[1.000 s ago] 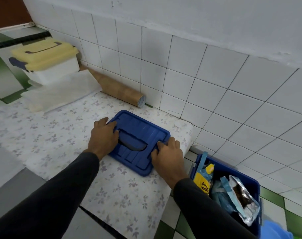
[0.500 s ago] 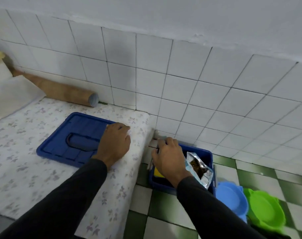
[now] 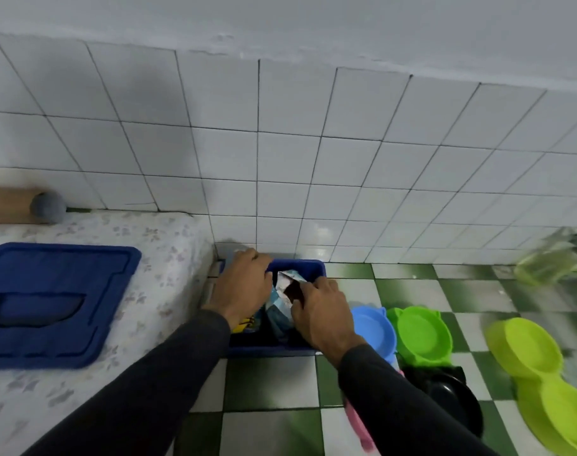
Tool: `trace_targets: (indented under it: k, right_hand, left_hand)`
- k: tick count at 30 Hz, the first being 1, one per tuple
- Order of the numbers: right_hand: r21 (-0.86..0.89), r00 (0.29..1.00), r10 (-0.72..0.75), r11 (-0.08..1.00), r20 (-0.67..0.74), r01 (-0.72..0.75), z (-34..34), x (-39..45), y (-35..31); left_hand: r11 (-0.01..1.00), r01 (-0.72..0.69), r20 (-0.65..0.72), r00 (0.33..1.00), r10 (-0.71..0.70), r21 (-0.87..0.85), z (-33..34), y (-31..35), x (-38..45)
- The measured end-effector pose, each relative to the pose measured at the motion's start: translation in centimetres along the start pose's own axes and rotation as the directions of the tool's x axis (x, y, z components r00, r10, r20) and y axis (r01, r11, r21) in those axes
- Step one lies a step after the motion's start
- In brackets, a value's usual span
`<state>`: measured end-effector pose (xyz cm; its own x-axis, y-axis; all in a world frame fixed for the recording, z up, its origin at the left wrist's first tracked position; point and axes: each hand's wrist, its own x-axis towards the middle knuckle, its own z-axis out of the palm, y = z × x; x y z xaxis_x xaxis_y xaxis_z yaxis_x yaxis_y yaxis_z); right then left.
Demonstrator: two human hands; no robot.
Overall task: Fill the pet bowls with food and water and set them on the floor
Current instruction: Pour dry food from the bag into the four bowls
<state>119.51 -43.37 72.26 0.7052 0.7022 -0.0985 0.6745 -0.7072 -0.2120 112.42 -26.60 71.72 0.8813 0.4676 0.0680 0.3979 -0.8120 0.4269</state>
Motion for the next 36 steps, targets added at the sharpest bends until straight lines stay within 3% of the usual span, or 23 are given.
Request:
trace_targets:
  k: [8, 16, 26, 31, 36]
  right_hand:
    - [0.007, 0.988, -0.049, 0.999, 0.146, 0.049, 2.4, -2.1, 2.5]
    - [0.086, 0.997, -0.082, 0.993, -0.002, 0.082, 4.5, -2.0, 3.3]
    - [0.172, 0.995, -0.035, 0.984, -0.093, 0.050, 4.6, -1.9, 2.4]
    - [0.140, 0.973, 0.050, 0.990, -0.223, -0.018, 4.3, -2.8, 1.1]
    - [0.289, 0.982, 0.155, 0.950, -0.104, -0.120, 5.5, -2.4, 0.3]
  left_hand:
    - [1.000, 0.001, 0.172, 0.985, 0.003, -0.023, 3.4, 2.0, 2.7]
    - [0.996, 0.071, 0.208, 0.976, -0.060, -0.046, 4.8, 2.4, 3.9]
    - [0.996, 0.049, 0.126, 0.991, -0.040, -0.073, 4.0, 3.1, 5.1]
    - [0.989, 0.074, 0.102, 0.993, -0.061, -0.128, 3.6, 2.5, 5.5]
    - [0.972, 0.104, 0.077, 0.993, -0.090, -0.211, 3.5, 1.6, 5.5]
